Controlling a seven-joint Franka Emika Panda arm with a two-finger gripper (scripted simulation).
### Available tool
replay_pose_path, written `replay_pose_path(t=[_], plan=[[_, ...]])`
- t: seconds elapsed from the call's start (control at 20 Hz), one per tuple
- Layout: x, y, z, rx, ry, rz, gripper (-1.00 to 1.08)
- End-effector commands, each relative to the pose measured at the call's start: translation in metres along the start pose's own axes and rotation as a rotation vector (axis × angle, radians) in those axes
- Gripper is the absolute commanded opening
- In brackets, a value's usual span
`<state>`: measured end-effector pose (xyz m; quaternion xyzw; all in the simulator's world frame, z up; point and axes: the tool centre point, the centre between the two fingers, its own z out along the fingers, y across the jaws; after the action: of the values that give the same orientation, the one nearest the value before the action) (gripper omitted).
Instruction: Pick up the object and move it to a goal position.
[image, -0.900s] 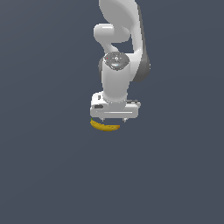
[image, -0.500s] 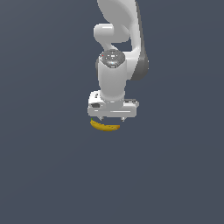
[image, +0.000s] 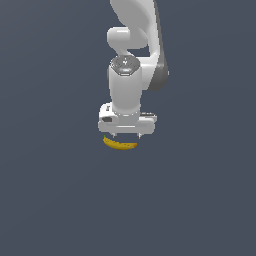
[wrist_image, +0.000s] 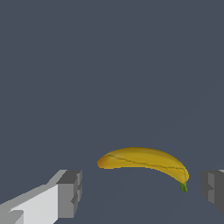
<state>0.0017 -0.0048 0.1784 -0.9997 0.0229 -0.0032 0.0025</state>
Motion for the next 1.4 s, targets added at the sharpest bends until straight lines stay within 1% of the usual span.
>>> replay_pose_path(t=[0.0, 0.25, 0.55, 1.35], plan=[[0.000, 0.001, 0.001, 0.000, 0.000, -0.010, 1.00], [-0.002, 0.004, 0.006, -0.003, -0.001, -0.058, 1.00], [-0.006, 0.009, 0.015, -0.007, -0.003, -0.155, 1.00], [-0.023, 0.029, 0.052, -0.015, -0.011, -0.558, 1.00]])
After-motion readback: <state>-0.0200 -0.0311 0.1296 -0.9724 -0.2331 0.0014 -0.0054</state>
